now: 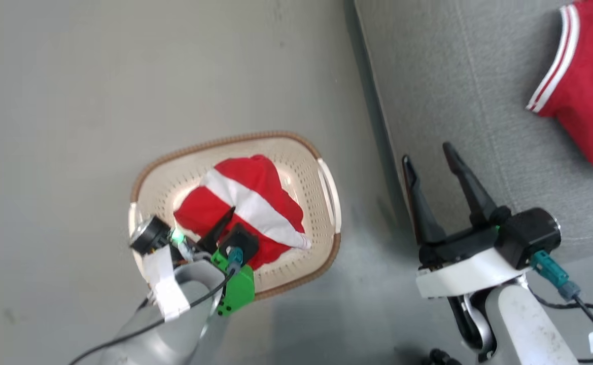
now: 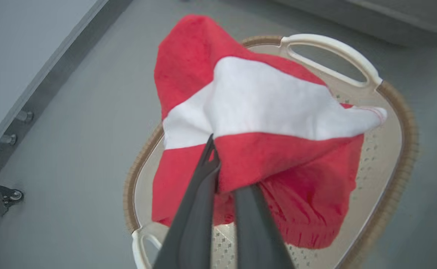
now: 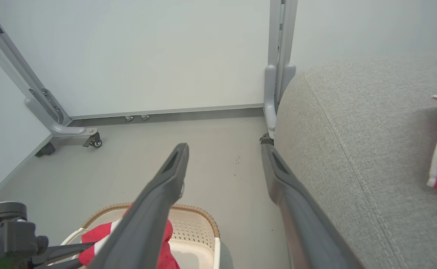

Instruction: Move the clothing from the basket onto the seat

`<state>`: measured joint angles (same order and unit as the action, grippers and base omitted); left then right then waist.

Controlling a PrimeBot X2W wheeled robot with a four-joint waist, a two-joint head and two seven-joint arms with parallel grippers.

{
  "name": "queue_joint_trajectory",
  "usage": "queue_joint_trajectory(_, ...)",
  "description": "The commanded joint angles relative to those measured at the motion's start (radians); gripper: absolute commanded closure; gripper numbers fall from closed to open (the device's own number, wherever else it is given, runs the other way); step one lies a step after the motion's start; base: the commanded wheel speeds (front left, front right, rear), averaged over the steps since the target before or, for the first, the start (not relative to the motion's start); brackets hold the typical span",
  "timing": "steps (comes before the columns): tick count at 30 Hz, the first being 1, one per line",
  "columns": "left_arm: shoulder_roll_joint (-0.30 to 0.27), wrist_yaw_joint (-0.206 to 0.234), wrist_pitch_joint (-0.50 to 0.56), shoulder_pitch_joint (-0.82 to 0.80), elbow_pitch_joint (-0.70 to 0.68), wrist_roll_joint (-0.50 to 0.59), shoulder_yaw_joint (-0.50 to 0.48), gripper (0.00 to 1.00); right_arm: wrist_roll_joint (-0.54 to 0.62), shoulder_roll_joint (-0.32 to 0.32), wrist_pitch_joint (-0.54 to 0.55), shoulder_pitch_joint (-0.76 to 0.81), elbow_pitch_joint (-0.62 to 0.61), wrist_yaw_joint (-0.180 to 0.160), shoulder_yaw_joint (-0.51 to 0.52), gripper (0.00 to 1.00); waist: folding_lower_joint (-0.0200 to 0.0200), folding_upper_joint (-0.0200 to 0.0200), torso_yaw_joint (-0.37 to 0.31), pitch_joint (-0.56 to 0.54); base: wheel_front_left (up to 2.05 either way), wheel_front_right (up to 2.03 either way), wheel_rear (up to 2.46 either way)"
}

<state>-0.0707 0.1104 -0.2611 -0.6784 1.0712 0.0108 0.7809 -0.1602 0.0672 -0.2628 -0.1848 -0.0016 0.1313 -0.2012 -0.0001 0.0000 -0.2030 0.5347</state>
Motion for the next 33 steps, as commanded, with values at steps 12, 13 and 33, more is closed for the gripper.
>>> queue_joint_trajectory(12,-0.047,0.120,-0.005,0.319,-0.310,-0.136,-0.123,1.00,0.016,0.015,-0.003,0.188,0.058,-0.001,-0.050,0.00,0.0001,0.0000,0.021,-0.515,0.00,0.00,0.00)
queue_joint_trajectory(13,-0.053,0.128,-0.005,0.337,-0.337,-0.141,-0.129,1.00,0.016,0.017,-0.003,0.198,0.060,-0.001,-0.053,0.00,0.0001,0.0000,0.023,-0.529,0.00,0.00,0.00)
queue_joint_trajectory(33,-0.136,0.183,0.002,0.526,-0.770,-0.143,-0.172,1.00,-0.042,0.052,-0.003,0.264,0.074,-0.001,-0.179,0.00,0.0001,0.0000,0.060,-0.644,0.00,0.00,0.00)
